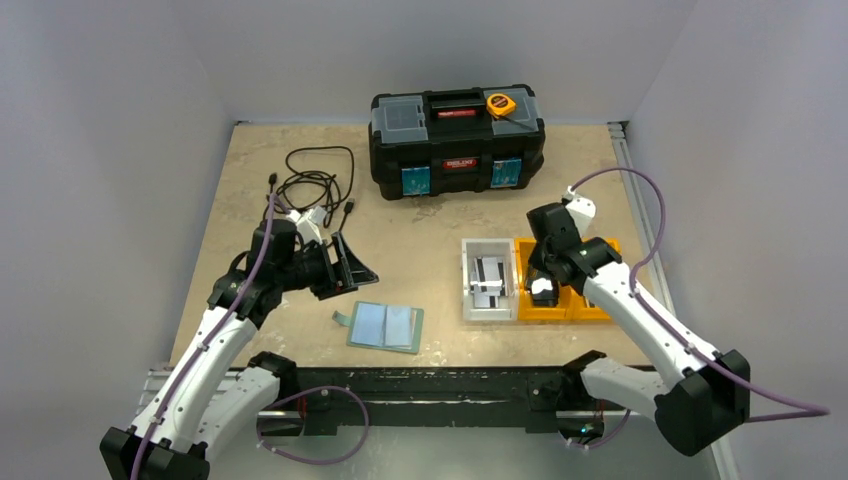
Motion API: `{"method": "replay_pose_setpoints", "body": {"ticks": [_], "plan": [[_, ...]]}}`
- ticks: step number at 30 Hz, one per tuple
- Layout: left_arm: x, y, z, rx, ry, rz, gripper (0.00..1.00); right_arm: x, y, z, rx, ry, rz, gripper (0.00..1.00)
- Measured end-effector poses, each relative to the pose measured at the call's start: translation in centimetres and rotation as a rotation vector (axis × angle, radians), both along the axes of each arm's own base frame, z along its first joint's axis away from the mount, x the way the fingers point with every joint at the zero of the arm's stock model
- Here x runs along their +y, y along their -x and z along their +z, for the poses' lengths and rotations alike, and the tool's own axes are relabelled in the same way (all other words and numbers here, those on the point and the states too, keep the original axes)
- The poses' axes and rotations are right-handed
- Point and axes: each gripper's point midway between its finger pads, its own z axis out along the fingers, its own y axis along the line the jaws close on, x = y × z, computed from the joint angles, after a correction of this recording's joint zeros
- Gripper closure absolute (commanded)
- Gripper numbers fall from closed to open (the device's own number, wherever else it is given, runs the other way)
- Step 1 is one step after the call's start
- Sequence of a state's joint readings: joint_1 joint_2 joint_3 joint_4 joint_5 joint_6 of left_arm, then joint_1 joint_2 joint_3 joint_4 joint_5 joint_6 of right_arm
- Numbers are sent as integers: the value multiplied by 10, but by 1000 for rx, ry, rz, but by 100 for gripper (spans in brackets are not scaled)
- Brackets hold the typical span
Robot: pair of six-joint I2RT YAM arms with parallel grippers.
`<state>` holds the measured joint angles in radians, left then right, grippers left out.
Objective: Take the credit cards out of the card holder
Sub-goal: Place the credit card in the storage box.
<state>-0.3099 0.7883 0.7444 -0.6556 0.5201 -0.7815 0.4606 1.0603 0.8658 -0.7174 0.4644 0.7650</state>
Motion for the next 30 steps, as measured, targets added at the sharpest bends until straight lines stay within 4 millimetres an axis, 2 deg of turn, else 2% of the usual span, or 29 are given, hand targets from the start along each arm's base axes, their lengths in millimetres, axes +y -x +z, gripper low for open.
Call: {"method": "replay_pose_setpoints", "body": {"ticks": [5,11,13,17,20,24,30], "plan": [[0,0,0,1,-1,0,32,-16,2,-29,120,121,-38,100],[0,1,-3,7,-2,0,31,-21,3,-56,225,198,-46,100],[0,2,-6,12,-3,0,30,-20,1,-59,242,208,-45,92],[1,5,-15,36,-11,0,28,-16,-6,-55,234,206,-33,70],[2,7,-24,58,-17,1,27,-12,-10,-50,222,190,-18,58],[3,10,-31,76,-24,0,27,-6,-12,-46,207,164,10,51],[-2,15,-39,82,-61,-21,30,4,-12,-30,158,100,60,48]]}}
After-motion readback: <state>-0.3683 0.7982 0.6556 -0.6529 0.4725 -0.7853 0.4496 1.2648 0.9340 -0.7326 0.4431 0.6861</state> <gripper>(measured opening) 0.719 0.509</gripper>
